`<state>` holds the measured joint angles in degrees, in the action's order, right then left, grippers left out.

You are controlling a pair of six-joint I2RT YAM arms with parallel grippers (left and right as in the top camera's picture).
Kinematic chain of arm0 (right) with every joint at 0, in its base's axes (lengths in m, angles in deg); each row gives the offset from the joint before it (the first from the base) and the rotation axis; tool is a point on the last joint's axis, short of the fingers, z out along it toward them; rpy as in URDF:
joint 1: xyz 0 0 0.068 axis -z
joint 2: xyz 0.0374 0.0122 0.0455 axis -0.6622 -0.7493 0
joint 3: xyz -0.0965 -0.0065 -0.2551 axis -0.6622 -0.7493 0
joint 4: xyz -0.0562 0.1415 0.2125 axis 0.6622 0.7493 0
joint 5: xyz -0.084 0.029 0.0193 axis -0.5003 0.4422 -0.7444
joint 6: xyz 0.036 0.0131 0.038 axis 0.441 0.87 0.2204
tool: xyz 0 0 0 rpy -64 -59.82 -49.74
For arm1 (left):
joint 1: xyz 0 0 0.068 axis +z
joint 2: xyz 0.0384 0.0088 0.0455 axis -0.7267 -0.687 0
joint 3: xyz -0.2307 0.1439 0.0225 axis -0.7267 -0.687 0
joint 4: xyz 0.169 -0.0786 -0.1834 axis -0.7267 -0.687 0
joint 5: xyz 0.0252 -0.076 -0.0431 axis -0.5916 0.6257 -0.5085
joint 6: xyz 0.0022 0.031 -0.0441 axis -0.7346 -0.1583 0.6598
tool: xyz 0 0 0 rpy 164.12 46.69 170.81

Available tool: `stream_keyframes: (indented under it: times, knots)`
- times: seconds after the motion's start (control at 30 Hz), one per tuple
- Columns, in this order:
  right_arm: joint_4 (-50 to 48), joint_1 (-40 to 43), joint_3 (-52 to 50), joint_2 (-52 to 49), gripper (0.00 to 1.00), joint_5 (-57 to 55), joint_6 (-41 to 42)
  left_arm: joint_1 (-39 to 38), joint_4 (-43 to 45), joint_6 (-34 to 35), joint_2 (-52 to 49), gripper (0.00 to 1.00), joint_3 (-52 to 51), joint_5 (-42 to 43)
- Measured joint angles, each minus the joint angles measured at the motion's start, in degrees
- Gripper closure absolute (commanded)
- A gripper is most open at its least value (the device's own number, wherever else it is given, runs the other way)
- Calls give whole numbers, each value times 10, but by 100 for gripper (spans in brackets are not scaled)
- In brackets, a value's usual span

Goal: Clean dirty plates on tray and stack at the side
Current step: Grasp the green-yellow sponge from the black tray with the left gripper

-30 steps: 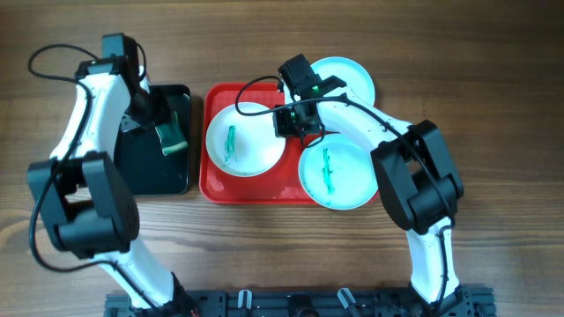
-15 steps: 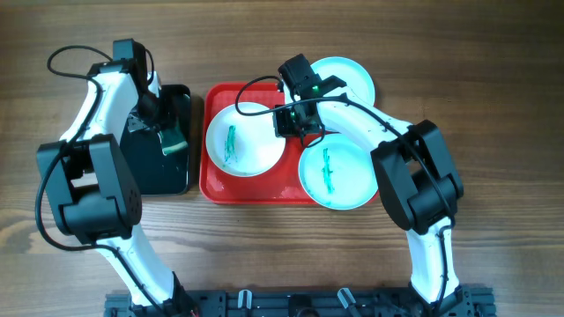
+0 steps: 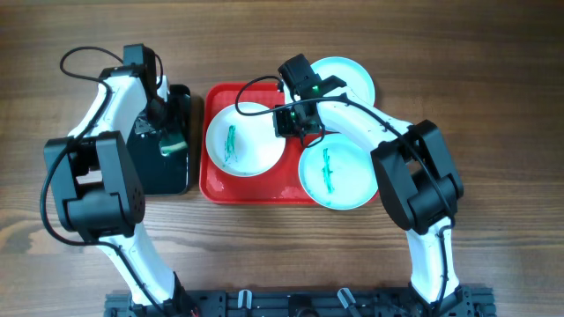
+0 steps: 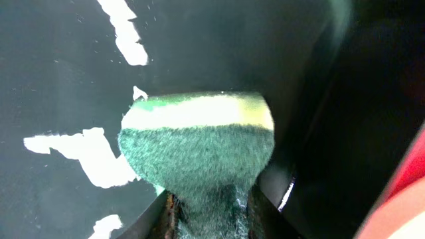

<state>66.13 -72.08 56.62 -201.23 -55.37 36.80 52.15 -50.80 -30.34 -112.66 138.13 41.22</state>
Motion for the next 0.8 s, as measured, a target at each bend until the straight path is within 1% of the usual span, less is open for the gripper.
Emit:
stream_keyframes:
  times: [0.1,0.43,0.63,0.8]
  knots:
    - [0,0,0,0,96,0,-2,0,9,-5,0,96,-7,-2]
    - [0,0,0,0,96,0,-2,0,6,-4,0,96,-7,-3]
    - [0,0,0,0,96,0,-2,0,-76,-4,5,96,19,-3]
    - [0,0,0,0,96,1,-5,0,-103,-5,45,96,43,5]
